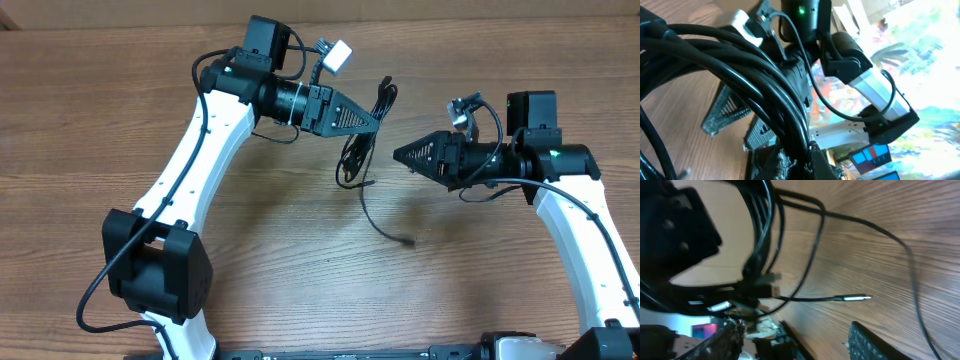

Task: Untangle cables

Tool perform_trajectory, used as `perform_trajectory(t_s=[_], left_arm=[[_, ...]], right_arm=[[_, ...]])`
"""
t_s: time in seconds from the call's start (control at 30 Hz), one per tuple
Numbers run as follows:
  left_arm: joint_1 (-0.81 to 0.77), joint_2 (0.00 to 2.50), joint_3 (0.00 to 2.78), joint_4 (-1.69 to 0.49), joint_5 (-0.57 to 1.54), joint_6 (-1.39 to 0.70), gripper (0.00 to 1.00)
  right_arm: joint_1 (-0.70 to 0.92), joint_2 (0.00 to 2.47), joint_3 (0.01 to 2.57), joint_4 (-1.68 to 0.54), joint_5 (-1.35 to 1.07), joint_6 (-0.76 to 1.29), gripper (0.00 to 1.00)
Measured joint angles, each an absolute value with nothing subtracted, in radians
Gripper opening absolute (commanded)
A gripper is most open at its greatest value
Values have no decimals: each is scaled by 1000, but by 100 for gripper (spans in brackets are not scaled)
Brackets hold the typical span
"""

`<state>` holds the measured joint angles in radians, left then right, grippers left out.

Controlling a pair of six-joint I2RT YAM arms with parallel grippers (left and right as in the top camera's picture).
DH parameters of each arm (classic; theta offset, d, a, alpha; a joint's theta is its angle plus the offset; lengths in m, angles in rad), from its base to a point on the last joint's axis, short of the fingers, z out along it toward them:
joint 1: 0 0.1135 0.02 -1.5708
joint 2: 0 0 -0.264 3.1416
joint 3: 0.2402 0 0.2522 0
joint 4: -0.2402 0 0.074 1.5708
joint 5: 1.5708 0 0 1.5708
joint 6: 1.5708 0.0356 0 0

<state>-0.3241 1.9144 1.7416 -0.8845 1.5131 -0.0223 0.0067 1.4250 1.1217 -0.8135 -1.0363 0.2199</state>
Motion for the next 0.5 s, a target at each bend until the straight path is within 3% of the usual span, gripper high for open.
perform_trajectory(t_s=[0.5], left_arm=[[-409,1914,1742,-863,1537,-21,4]], right_arm=[[7,1425,1122,-715,-1071,466,37]])
